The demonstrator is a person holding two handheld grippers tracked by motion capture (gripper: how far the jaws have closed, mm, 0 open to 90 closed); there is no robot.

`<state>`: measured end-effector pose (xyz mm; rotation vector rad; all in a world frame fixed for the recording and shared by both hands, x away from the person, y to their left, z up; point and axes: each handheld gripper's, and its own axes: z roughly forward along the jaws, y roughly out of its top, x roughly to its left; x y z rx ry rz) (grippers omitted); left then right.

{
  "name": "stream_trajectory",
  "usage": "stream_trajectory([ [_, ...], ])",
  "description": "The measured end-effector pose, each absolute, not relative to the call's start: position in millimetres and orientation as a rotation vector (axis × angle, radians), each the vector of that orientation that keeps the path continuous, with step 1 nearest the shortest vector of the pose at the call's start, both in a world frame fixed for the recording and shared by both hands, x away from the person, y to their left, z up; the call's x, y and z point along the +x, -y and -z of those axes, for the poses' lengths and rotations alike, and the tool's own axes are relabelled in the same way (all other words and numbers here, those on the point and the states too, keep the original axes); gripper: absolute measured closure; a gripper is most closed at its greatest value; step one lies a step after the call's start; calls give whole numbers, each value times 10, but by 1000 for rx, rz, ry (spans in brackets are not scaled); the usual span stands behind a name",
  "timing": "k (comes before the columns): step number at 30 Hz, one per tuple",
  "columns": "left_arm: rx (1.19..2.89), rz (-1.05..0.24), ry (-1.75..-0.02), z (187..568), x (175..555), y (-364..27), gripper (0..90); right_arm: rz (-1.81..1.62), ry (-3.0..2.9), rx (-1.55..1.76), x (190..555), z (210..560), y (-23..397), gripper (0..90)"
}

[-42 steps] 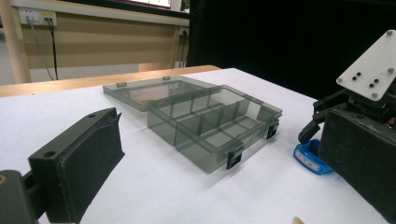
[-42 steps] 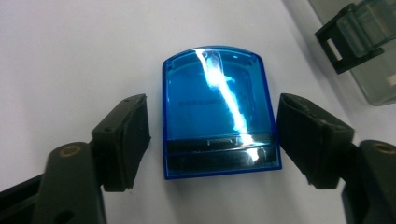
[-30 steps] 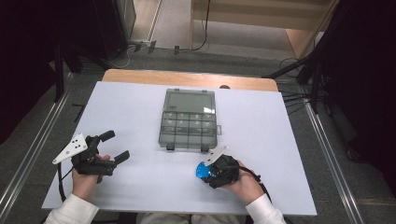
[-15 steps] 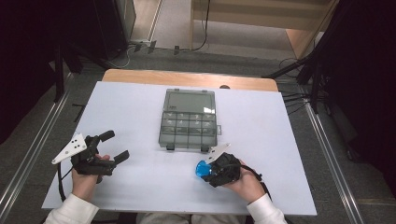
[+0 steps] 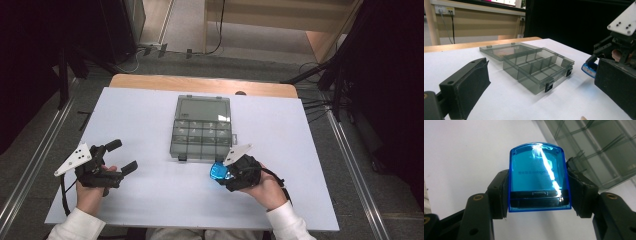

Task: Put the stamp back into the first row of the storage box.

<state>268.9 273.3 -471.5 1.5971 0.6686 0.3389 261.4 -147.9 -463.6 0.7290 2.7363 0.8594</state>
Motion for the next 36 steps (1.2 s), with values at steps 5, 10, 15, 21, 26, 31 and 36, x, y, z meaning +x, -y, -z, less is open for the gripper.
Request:
stream_trajectory([
  [5,1598,-337,-669,4716,2689,-2734,0,-863,-2738,722,2680,4552,1461,420],
  [10,1597,-336,-666,4715,2688,-2736,0,-844,-2743,702,2774,4449,1439,420],
  [15,1598,-333,-668,4717,2691,-2735,0,-839,-2740,684,2878,4360,1423,420],
  [21,1596,-328,-668,4718,2690,-2730,0,-814,-2747,662,3015,4257,1372,420],
  [26,1596,-323,-668,4720,2692,-2729,0,-834,-2774,683,3183,4203,1375,420],
  [31,1596,-321,-667,4722,2694,-2729,0,-820,-2770,692,3350,4158,1400,420],
  [36,1594,-318,-668,4722,2693,-2731,0,-777,-2780,691,3522,4110,1392,420],
])
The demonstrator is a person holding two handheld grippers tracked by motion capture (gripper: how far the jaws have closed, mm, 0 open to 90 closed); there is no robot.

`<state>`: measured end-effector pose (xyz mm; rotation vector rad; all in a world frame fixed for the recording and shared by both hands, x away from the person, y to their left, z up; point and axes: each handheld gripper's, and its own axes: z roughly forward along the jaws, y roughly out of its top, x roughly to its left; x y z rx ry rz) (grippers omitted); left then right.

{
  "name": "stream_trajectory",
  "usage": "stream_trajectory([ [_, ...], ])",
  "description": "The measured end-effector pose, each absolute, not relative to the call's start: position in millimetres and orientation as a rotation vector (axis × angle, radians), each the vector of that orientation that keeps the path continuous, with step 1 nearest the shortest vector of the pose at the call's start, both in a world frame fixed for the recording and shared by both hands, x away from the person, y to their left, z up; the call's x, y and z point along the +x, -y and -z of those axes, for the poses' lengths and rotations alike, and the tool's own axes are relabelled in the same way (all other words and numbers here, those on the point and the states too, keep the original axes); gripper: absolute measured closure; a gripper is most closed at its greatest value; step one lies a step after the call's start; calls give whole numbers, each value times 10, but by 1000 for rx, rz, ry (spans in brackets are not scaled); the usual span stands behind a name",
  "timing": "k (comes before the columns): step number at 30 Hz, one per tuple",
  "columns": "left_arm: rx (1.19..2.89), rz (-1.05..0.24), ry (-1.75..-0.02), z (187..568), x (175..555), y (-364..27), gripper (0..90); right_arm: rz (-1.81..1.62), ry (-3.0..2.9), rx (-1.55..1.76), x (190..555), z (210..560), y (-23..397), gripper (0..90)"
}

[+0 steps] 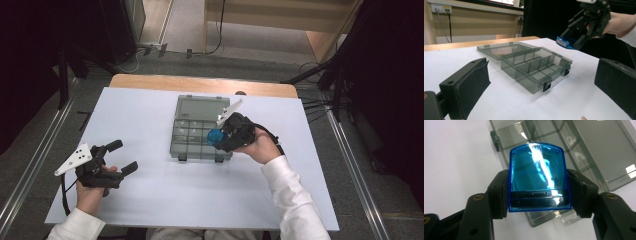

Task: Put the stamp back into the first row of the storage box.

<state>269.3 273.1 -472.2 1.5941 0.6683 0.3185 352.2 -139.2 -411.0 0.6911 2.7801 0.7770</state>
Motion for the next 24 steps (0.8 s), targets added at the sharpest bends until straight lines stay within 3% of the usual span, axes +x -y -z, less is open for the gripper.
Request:
stream_trajectory([
  [11,1594,-316,-669,4725,2697,-2739,0,-744,-2805,676,3867,4118,1258,420],
  [24,1599,-309,-666,4732,2694,-2740,0,-765,-2783,641,4183,4358,1195,420],
])
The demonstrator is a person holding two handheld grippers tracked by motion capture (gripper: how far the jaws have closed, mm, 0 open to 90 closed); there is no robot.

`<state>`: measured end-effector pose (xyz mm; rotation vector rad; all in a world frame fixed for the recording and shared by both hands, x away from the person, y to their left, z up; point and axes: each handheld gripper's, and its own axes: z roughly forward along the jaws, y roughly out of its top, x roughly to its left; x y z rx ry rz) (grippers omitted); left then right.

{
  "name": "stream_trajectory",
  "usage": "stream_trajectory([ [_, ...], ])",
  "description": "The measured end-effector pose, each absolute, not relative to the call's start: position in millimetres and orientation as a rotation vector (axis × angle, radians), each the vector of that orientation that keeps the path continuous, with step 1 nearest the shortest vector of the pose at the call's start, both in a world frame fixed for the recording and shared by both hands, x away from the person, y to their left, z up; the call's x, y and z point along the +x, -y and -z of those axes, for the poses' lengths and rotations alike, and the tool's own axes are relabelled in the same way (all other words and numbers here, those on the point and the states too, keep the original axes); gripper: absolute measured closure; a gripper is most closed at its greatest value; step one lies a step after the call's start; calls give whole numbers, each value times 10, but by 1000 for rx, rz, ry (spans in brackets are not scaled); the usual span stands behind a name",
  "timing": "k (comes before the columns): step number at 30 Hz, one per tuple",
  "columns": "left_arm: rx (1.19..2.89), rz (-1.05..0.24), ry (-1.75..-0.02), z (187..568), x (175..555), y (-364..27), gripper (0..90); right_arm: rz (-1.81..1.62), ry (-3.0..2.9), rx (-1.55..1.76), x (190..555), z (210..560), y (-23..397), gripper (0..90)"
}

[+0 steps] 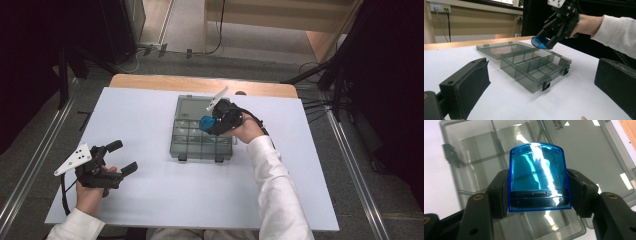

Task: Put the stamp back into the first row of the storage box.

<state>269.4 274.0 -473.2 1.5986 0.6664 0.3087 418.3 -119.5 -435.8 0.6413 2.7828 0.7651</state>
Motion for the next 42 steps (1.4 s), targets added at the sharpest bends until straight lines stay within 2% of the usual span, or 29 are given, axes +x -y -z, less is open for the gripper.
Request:
stream_trajectory([
  [14,1566,-284,-697,4750,2696,-2795,0,-795,-2801,576,4326,4551,1258,414],
  [15,1561,-281,-700,4753,2696,-2799,0,-830,-2810,549,4321,4561,1263,343],
  [16,1556,-277,-704,4755,2696,-2804,0,-823,-2755,566,4304,4558,1248,132],
  [19,1561,-282,-702,4755,2696,-2803,0,-827,-2716,584,4287,4523,1258,111],
  [22,1568,-289,-695,4753,2689,-2791,0,-834,-2659,615,4243,4474,1267,0],
  [33,1573,-291,-692,4754,2686,-2780,0,-873,-2592,685,4061,4284,1289,0],
  [42,1577,-292,-684,4752,2683,-2774,0,-934,-2500,806,3891,4233,1516,0],
])
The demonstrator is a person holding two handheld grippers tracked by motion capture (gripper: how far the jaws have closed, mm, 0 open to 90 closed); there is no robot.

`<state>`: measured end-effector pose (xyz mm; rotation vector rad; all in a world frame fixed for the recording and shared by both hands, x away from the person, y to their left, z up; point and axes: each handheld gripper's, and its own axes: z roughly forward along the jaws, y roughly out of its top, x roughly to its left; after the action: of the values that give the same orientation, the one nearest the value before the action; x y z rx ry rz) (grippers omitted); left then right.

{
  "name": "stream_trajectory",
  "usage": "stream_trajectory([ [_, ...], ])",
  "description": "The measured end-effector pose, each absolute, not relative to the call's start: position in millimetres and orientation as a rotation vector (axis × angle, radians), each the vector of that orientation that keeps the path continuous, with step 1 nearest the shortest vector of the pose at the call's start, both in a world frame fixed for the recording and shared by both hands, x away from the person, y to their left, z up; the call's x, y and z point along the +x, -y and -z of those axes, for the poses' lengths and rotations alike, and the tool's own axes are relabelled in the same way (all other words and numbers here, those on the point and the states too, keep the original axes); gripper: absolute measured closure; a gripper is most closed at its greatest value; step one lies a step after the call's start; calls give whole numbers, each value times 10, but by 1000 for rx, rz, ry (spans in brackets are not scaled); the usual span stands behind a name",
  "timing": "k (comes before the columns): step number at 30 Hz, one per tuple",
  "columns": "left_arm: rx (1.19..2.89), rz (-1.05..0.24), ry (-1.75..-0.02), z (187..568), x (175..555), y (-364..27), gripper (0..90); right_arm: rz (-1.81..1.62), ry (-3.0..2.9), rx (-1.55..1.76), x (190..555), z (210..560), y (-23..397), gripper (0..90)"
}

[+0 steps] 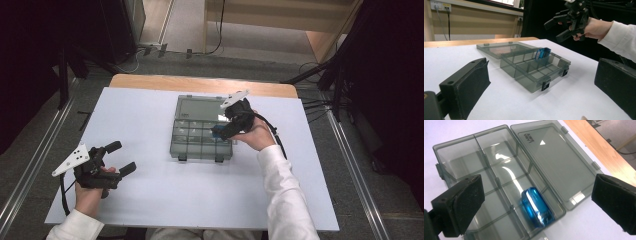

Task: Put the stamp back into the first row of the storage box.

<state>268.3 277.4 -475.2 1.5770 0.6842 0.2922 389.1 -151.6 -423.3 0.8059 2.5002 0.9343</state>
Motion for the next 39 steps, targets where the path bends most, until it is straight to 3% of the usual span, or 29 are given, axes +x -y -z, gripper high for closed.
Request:
stream_trajectory([
  [39,1577,-285,-693,4766,2720,-2723,0,-1087,-2253,1059,2735,4115,2212,0],
])
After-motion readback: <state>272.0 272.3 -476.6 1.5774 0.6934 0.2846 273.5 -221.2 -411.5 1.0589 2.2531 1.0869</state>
